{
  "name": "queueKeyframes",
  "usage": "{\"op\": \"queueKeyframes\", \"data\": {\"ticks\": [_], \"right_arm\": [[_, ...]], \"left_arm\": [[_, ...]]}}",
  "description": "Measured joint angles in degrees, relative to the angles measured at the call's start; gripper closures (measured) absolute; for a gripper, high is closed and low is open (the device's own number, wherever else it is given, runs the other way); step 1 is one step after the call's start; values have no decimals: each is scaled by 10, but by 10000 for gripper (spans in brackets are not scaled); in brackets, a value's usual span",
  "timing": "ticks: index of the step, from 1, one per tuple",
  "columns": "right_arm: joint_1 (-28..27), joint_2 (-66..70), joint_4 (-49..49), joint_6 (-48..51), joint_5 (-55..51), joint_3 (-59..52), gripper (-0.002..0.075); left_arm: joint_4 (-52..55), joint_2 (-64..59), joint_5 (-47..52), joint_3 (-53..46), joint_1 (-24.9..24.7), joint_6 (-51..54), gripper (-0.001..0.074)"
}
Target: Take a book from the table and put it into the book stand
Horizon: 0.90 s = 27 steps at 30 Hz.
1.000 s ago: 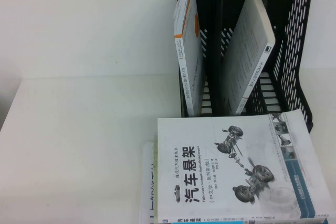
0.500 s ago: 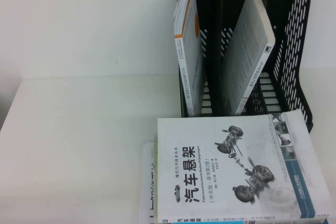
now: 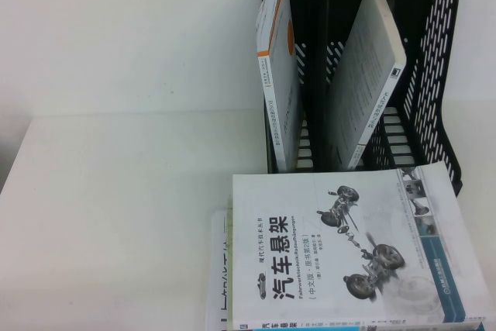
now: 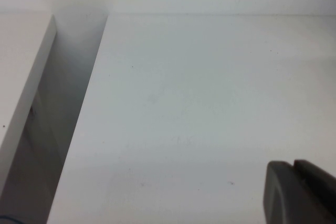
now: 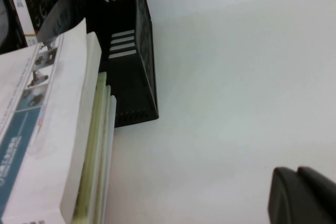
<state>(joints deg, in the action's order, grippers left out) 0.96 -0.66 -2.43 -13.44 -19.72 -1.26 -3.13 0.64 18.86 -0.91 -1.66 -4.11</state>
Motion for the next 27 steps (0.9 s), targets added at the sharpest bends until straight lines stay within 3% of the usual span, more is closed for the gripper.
{"op": "queueKeyframes", "data": {"ticks": [27], "right_arm": [[0,0,1,0,0,0,720]], "left_arm": [[0,0,-28,-2,0,1,737]]}}
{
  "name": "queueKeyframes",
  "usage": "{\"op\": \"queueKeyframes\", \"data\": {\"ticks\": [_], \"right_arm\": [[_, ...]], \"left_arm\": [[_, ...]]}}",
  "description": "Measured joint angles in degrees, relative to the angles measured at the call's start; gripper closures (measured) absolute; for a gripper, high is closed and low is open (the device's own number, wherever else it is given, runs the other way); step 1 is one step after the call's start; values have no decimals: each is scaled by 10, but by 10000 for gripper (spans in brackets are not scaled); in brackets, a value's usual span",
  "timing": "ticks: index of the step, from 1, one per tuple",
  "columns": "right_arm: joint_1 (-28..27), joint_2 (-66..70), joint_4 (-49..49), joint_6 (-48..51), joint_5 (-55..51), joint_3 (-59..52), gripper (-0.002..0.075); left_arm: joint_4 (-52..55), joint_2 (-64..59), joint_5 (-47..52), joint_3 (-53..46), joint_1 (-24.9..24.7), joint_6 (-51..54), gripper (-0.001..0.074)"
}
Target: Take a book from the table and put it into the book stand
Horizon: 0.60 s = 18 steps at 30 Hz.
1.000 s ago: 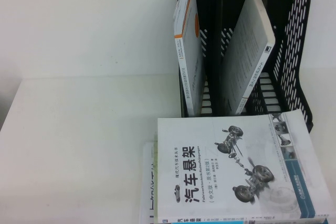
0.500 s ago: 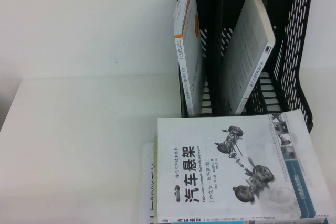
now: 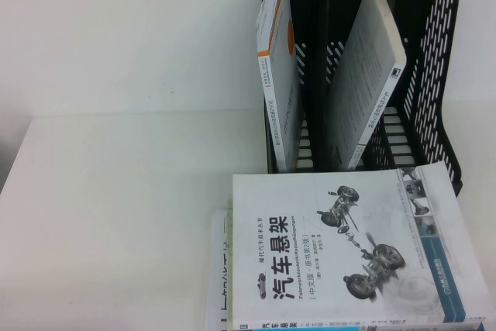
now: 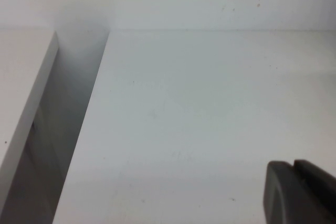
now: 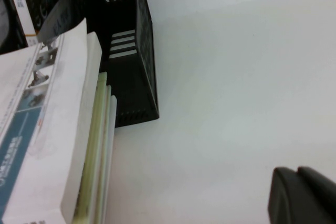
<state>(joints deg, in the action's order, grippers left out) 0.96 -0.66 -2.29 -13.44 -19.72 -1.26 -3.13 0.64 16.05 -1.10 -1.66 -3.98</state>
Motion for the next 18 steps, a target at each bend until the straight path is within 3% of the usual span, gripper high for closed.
{"op": "queueKeyframes", "data": {"ticks": [8,18], "right_arm": [[0,0,0,0,13,-1,720],[0,0,-15,0,148,-3,720]], "left_arm": [[0,0,-77,-1,0,0,737],[0,0,-262,-1,0,0,737]]}}
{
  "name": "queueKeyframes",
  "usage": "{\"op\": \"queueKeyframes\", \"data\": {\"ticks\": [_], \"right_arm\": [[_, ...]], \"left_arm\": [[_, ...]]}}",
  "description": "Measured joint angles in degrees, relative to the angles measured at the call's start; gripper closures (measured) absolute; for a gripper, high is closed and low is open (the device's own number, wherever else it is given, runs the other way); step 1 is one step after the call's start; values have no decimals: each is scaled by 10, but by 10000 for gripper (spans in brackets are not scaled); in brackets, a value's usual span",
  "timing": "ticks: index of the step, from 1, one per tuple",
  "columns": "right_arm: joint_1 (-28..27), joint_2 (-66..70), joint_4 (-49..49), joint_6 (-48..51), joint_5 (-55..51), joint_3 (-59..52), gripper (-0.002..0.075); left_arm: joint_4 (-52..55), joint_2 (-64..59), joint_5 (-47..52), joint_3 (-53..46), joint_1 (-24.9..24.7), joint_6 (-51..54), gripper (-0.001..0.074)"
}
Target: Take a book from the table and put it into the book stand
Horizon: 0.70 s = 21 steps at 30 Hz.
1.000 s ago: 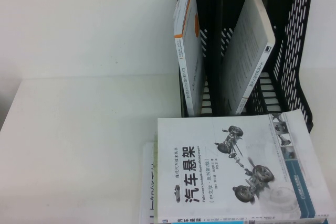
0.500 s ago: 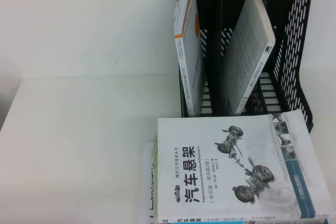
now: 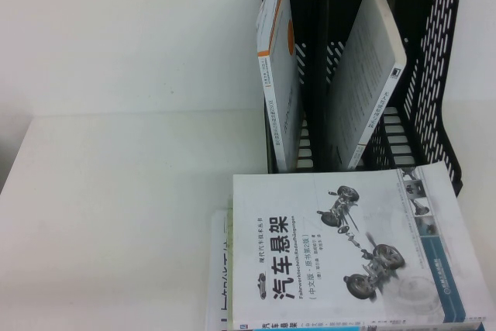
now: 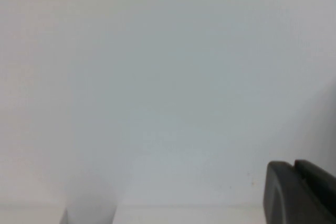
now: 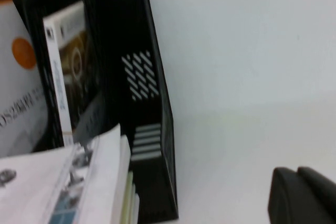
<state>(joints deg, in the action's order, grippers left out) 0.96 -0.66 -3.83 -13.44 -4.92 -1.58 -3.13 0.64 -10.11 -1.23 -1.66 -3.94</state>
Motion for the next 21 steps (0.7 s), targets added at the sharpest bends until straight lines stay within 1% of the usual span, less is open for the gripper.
{"op": "queueKeyframes", "data": {"ticks": [3,9,15,18,21], "right_arm": [[0,0,-1,0,24,0,720],[0,0,0,-3,27,0,720],[0,0,18,-55,56,0,720],[0,0,20,-72,86,0,720],[0,0,22,-74,110,0,720]], "left_arm": [[2,0,-17,0,0,2,737],[2,0,-22,0,0,2,737],[3,0,-50,0,0,-3,737],[-1,0,-64,0,0,-34,737],[-6,0,-72,0,0,-113,737]]}}
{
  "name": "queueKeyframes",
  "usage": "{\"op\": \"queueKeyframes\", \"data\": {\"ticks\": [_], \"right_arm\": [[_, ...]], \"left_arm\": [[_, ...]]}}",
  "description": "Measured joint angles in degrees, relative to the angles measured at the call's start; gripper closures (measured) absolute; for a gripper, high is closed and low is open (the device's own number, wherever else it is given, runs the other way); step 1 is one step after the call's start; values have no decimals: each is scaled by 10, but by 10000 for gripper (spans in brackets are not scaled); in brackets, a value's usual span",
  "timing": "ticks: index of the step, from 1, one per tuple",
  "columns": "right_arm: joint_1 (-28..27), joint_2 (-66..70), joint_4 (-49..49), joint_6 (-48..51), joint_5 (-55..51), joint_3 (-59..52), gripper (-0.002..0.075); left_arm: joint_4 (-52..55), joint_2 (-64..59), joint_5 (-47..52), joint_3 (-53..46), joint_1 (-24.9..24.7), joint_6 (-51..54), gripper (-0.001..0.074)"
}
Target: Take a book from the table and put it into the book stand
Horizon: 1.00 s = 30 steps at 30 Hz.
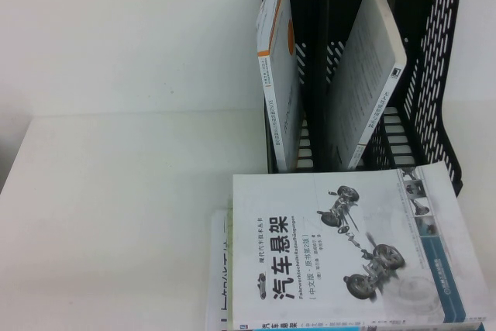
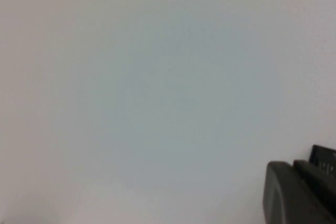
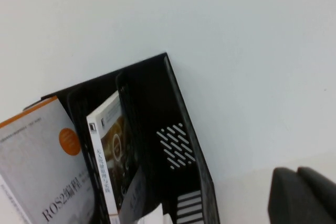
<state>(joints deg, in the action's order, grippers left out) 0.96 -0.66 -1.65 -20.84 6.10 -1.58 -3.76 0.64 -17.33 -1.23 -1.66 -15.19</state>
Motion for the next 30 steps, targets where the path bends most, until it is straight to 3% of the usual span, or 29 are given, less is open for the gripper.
{"op": "queueKeyframes", "data": {"ticks": [3,6,14,24,27,30], "right_arm": [[0,0,1,-1,7,0,720],[0,0,-4,-1,-30,20,720],[0,2,-48,-1,-149,155,720],[0,173,-7,42,-337,317,720],[0,223,51,109,-370,341,720],[0,279,115,137,-394,348,720]], "left_arm": [[-2,0,5,0,0,-65,737],[3,0,90,22,0,-88,737],[1,-94,319,223,0,-91,737],[-70,-239,311,289,0,-103,737],[-118,-289,367,317,0,-58,737],[-190,-342,455,361,0,88,737]]}}
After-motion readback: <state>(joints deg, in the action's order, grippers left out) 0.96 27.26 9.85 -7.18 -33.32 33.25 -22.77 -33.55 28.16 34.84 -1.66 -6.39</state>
